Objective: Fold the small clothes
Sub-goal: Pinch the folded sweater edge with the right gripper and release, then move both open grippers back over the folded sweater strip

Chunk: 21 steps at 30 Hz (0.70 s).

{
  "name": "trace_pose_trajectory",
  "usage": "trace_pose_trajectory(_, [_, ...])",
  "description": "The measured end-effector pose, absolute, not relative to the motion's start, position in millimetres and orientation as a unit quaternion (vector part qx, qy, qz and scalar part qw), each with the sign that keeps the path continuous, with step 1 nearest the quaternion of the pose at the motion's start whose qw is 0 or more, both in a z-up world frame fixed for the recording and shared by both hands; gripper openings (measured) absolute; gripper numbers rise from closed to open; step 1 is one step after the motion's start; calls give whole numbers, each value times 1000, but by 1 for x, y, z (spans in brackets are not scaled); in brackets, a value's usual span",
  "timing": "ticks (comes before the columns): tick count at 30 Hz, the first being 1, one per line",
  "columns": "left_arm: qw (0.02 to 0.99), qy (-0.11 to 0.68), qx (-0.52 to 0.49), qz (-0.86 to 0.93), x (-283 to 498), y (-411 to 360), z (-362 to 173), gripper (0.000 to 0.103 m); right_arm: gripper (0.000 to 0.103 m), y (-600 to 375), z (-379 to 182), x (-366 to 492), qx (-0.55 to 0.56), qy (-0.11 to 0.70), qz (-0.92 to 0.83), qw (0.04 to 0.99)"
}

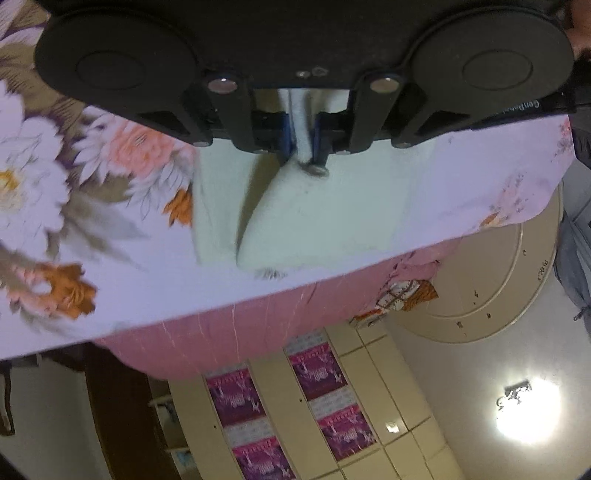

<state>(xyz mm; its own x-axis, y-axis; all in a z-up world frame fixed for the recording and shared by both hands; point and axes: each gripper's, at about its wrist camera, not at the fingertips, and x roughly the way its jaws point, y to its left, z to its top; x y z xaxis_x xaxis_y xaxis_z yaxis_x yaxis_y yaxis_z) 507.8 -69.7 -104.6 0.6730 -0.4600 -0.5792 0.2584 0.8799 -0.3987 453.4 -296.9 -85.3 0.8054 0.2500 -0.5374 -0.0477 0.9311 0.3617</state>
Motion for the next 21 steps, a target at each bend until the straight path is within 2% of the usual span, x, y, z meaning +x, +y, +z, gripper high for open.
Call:
trace_pose_trajectory(3, [897,372,-133,-196,511,-80,-114,67,12,-314,-83,445,162,290,65,941])
trace_pose_trajectory(6, [894,377,-141,-195,510,-78,-126,67,12,-330,-111,460,201,336,63,918])
trace_pose_trajectory(8, [893,379,-137,-198,510,-76,-124,67,12,-332,-119,458,209,330,68,918])
trace_pose_trajectory(10, [892,380,-140,-202,512,-73,-118,67,17,-333,-116,455,215,325,74,918])
trace_pose_trajectory(13, [918,314,-145,-196,510,-60,-92,67,24,-341,-106,447,227,297,67,925])
trace_pose_trajectory(18, [919,286,-142,-232,539,-67,-82,67,18,-353,-97,467,228,276,46,932])
trace_pose_trajectory(21, [909,303,-134,-252,555,-82,-91,67,18,-352,-95,490,223,277,48,933])
